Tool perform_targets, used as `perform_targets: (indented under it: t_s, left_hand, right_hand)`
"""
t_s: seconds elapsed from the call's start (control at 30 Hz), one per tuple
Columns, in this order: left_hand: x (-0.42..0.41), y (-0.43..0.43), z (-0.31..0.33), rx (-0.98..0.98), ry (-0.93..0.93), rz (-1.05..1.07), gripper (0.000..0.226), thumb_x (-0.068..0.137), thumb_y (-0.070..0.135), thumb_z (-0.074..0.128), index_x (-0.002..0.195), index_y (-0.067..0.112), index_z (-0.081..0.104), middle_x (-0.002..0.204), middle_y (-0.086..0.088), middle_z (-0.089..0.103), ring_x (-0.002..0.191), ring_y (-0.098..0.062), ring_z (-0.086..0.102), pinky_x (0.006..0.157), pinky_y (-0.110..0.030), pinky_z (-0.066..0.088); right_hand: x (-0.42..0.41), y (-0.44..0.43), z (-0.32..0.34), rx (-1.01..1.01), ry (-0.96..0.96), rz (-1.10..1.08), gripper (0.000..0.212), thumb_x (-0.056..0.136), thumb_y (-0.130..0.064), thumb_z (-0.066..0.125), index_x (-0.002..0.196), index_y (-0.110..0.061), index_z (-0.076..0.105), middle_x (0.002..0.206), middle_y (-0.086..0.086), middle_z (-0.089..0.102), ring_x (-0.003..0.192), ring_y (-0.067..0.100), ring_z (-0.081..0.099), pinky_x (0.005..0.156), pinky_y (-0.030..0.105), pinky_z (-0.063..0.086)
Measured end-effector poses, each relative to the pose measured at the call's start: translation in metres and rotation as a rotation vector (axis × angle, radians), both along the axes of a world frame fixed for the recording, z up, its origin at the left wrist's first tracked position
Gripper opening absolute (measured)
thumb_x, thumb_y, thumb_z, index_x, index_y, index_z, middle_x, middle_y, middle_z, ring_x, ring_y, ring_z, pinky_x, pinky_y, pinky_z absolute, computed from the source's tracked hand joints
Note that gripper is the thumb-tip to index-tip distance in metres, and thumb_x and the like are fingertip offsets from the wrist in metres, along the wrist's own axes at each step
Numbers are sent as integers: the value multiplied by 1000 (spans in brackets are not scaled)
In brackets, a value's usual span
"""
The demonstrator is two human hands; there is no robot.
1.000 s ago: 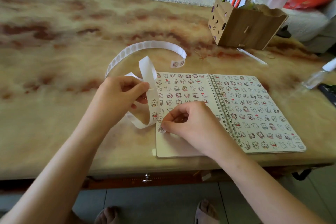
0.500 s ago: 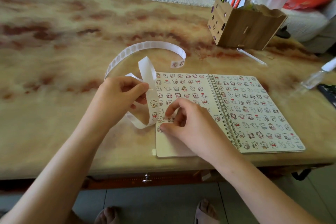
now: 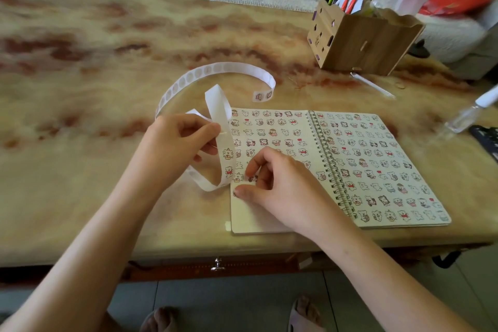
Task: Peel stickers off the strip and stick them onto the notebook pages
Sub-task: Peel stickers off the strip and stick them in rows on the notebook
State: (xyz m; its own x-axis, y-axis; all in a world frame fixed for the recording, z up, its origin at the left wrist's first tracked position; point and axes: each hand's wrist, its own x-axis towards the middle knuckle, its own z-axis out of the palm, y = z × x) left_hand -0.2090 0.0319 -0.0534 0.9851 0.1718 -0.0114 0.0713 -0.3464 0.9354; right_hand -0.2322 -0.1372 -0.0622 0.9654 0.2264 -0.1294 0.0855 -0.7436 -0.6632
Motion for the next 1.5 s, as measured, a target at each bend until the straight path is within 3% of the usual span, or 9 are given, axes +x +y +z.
perform_targets:
  t_s: [0.1, 0.23, 0.37, 0.5, 0.63, 0.8, 0.93, 1.13, 1.5]
  left_hand:
    - [0, -1, 0, -5, -1, 3, 16, 88, 18, 62, 75, 17, 72, 69, 8, 72, 55, 3, 64, 57, -8, 49]
    - [-1, -2, 2, -36, -15, -6, 16, 88, 19, 62, 76, 16, 72, 69, 7, 72, 55, 4, 64, 58, -9, 49]
    - [-1, -3, 5, -106, -25, -45, 18, 89, 19, 61, 76, 14, 72, 72, 2, 73, 58, -2, 65, 60, -14, 51]
    - [-2, -3, 5, -139, -45, -73, 18, 90, 19, 59, 79, 12, 72, 70, -2, 73, 60, -6, 65, 55, -17, 49]
    - [-2, -4, 6, -160, -61, -83, 18, 91, 19, 59, 82, 10, 71, 70, 0, 73, 58, -4, 64, 53, -15, 48]
    - [-3, -7, 8, -196, -56, -121, 25, 93, 24, 55, 79, 10, 71, 66, 0, 71, 58, -5, 63, 50, -15, 47]
    - [-6, -6, 10, -217, 3, -189, 32, 93, 31, 52, 78, 10, 71, 69, -1, 72, 63, -9, 66, 51, -16, 48]
    - [-7, -7, 10, -150, -1, -243, 13, 88, 18, 61, 79, 15, 70, 64, 6, 71, 61, -3, 66, 53, -15, 48]
    - [-8, -8, 10, -109, -38, -252, 16, 88, 15, 61, 76, 19, 71, 67, 7, 71, 63, -3, 66, 54, -15, 49]
  right_hand:
    - [2, -3, -1, 2, -13, 20, 10, 88, -30, 64, 93, -26, 56, 71, -10, 53, 68, 7, 52, 69, 29, 45]
    - [6, -6, -2, 122, 15, 17, 2, 91, -26, 60, 91, -26, 59, 72, -7, 59, 61, 3, 52, 62, 23, 43]
    - [8, -6, 6, 474, -114, -24, 6, 92, -21, 61, 89, -16, 63, 74, -3, 67, 59, 1, 59, 57, 17, 45]
    - [7, -5, 8, 578, -206, -15, 10, 86, -20, 69, 94, -14, 65, 85, -4, 69, 75, 7, 62, 63, 20, 49]
    - [7, 1, 6, 654, -176, -13, 13, 81, -12, 74, 93, -14, 66, 82, 3, 71, 71, 10, 64, 60, 22, 52]
    - [9, 2, 7, 654, -199, -29, 13, 80, -11, 75, 88, -19, 69, 79, 0, 72, 70, 9, 64, 64, 36, 53]
    - [10, 1, 6, 670, -232, -71, 11, 81, -10, 74, 89, -17, 71, 78, -1, 72, 71, 10, 66, 66, 25, 53]
    - [11, 0, 5, 626, -287, -76, 11, 83, -8, 72, 90, -16, 72, 79, -3, 72, 73, 11, 67, 71, 34, 57]
    - [11, -2, 4, 633, -290, -55, 10, 84, -9, 72, 93, -13, 71, 79, 1, 72, 74, 18, 68, 68, 27, 56]
